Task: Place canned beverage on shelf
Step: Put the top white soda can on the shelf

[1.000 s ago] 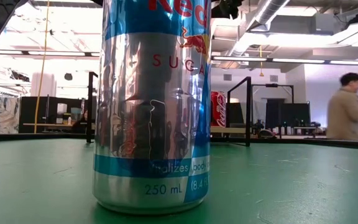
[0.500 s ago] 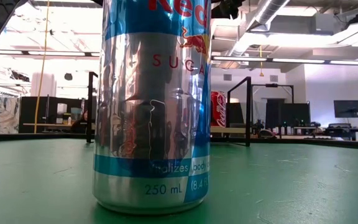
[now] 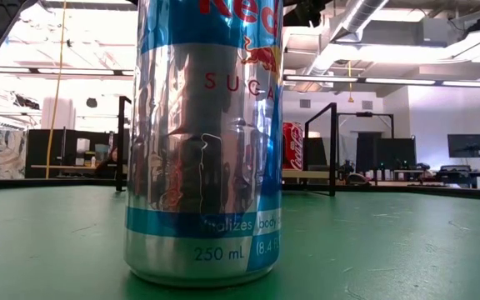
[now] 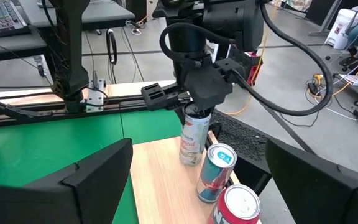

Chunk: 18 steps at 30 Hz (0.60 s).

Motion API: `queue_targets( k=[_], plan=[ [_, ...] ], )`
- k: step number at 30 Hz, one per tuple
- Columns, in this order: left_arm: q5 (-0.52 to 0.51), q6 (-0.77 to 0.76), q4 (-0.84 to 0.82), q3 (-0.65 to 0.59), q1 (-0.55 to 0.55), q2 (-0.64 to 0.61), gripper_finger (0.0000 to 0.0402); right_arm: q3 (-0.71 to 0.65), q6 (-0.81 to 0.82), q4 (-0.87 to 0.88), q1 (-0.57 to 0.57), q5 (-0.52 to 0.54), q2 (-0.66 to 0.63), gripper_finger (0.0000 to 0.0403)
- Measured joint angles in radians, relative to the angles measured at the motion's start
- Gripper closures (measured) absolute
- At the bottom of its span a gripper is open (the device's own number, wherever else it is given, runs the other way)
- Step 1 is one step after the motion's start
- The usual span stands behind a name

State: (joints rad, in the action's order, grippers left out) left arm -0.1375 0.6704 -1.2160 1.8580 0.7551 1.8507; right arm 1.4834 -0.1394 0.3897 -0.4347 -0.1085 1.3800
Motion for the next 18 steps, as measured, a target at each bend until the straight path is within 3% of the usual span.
queue_targets(
  k=[12, 18],
  plan=[
    [0.002, 0.013, -0.023, 0.0, 0.0, 0.0, 0.0143, 0.0, -0.001, -0.001, 0.0, 0.0, 0.0, 0.0012],
    [0.028, -0.003, -0.025, 0.0, 0.001, 0.0, 0.0123, 0.0, -0.001, -0.001, 0.0, 0.0, 0.0, 0.0012]
  ],
)
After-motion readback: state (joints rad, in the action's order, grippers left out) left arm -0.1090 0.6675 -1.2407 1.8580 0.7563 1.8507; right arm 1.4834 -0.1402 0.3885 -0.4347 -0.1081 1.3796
